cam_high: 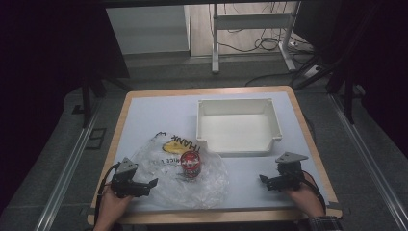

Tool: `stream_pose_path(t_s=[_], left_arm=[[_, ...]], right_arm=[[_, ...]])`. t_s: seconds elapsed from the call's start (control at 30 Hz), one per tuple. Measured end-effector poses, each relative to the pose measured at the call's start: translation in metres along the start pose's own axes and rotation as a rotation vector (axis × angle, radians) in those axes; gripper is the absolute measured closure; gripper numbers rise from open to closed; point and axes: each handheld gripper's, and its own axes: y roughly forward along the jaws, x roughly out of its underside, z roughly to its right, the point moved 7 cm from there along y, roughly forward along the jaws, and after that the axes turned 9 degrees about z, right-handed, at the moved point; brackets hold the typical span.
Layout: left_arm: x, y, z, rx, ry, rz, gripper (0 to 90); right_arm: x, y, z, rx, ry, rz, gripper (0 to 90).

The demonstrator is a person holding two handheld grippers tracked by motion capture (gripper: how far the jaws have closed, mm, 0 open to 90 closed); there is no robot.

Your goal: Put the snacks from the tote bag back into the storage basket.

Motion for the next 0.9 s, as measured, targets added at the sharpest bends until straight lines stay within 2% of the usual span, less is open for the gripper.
stream_pose_path(t_s=[0.07, 0.1, 0.13, 0.17, 0.23, 0.27, 0.37, 0.47, 0.5, 0.67, 0.7, 0.73, 0.77, 0.83, 0.87, 0.9], left_arm=[[-0.001, -0.001, 0.000, 0.003, -0.015, 0.011, 0.0], [-0.002, -0.001, 0.000, 0.014, -0.034, 0.019, 0.0], [-0.004, -0.003, 0.001, 0.022, -0.043, 0.038, 0.0], [-0.004, -0.003, 0.001, 0.022, -0.043, 0.038, 0.0], [-0.008, -0.005, 0.001, 0.010, -0.047, 0.074, 0.0], [-0.009, -0.007, 0.001, 0.013, -0.052, 0.086, 0.0], [-0.009, -0.008, 0.000, 0.010, -0.054, 0.092, 0.0], [-0.013, -0.012, 0.000, 0.003, -0.049, 0.136, 0.0], [-0.016, -0.015, 0.000, 0.005, -0.052, 0.165, 0.5], [-0.018, -0.017, 0.000, -0.008, -0.029, 0.199, 0.5], [-0.019, -0.018, 0.000, -0.010, -0.022, 0.210, 0.4], [-0.023, -0.021, 0.002, -0.007, -0.009, 0.251, 0.3], [-0.023, -0.021, 0.002, -0.007, -0.009, 0.251, 0.3], [-0.027, -0.025, 0.004, 0.006, -0.006, 0.303, 0.3], [-0.031, -0.029, 0.006, 0.025, -0.001, 0.353, 0.2], [-0.031, -0.029, 0.006, 0.025, -0.001, 0.353, 0.2]], right_arm=[[0.000, -0.003, 0.001, -0.029, -0.010, -0.012, 0.0], [0.000, -0.003, 0.001, -0.029, -0.010, -0.012, 0.0], [-0.002, -0.007, 0.002, -0.051, 0.028, 0.000, 0.0], [-0.002, -0.007, 0.002, -0.051, 0.028, 0.000, 0.0], [-0.006, -0.012, 0.003, -0.064, 0.053, 0.045, 0.0], [-0.011, -0.018, 0.005, -0.059, 0.061, 0.091, 0.0], [-0.013, -0.020, 0.006, -0.064, 0.071, 0.112, 0.0], [-0.014, -0.021, 0.006, -0.078, 0.078, 0.131, 0.0], [-0.016, -0.022, 0.004, -0.086, 0.073, 0.147, 0.0], [-0.017, -0.022, 0.001, -0.091, 0.053, 0.152, 0.0], [-0.020, -0.024, 0.000, -0.099, 0.046, 0.174, 0.0], [-0.022, -0.025, -0.001, -0.101, 0.043, 0.189, 0.0], [-0.022, -0.025, -0.001, -0.101, 0.043, 0.189, 0.0], [-0.024, -0.028, -0.001, -0.105, 0.036, 0.214, 0.0], [-0.028, -0.031, -0.003, -0.119, 0.033, 0.243, 0.0], [-0.028, -0.031, -0.003, -0.119, 0.033, 0.243, 0.0]])
